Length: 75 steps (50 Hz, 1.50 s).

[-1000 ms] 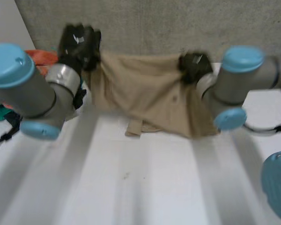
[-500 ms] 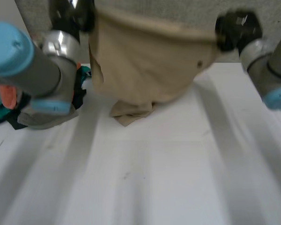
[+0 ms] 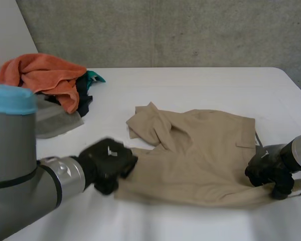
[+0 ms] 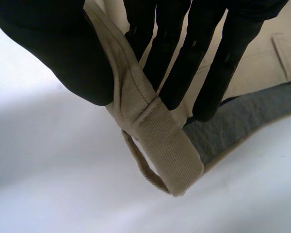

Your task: Fold the laundry.

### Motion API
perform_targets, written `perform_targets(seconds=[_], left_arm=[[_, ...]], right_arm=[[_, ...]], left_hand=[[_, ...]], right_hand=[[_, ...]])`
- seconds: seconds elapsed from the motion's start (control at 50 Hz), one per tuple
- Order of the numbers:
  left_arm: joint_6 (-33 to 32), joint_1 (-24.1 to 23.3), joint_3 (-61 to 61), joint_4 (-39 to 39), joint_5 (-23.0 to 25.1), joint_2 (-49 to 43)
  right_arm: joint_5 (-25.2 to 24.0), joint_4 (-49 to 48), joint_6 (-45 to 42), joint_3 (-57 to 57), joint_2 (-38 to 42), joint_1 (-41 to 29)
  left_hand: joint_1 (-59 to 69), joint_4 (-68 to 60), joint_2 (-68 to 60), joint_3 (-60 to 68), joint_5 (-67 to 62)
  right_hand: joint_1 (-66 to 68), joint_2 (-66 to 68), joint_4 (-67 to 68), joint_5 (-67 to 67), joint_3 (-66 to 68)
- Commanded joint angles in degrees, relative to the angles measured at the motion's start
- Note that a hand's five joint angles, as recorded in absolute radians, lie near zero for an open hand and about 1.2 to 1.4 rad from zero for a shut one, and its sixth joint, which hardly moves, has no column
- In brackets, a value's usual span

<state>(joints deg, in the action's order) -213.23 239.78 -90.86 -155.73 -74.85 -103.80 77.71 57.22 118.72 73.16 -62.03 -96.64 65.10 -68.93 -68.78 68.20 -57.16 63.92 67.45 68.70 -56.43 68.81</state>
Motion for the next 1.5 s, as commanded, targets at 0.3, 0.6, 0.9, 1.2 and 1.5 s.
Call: perform_targets(seconds=[0.3, 0.6, 0.9, 1.2, 1.5], left_arm=[[1.7, -0.2, 48.2, -25.3, -17.0, -18.7], [3.8, 3.4, 53.7, -44.1, -16.9, -16.5], [11.3, 3.1, 32.6, -40.6, -14.9, -23.3], [33.8, -3.4, 29.7, -21.8, -20.9, -29.0], [44.5, -7.3, 37.8, -14.8, -23.4, -35.3]], right_arm=[[6.1, -50.2, 22.9, -21.5, 4.2, -6.5], [4.2, -86.5, 34.6, -25.3, 4.0, -8.6], [4.4, -69.6, 29.7, -17.6, 7.0, -12.8], [8.8, -57.5, 23.2, -18.7, 5.3, -18.1], [14.6, -49.2, 25.5, -19.8, -2.1, -26.3]], left_hand=[[14.9, -11.1, -11.2, 11.8, -12.8], [14.9, -11.1, -11.2, 11.8, -12.8], [-40.5, 44.3, 44.2, -43.6, 42.6], [-52.7, 56.5, 56.4, -55.8, 54.8], [-52.2, 56.0, 55.9, -55.3, 54.3]], right_hand=[[16.1, 12.5, 11.3, -13.6, 11.2], [16.1, 12.5, 11.3, -13.6, 11.2], [16.1, 12.5, 11.3, -13.6, 11.2], [16.1, 12.5, 11.3, -13.6, 11.2], [16.1, 12.5, 11.3, -13.6, 11.2]])
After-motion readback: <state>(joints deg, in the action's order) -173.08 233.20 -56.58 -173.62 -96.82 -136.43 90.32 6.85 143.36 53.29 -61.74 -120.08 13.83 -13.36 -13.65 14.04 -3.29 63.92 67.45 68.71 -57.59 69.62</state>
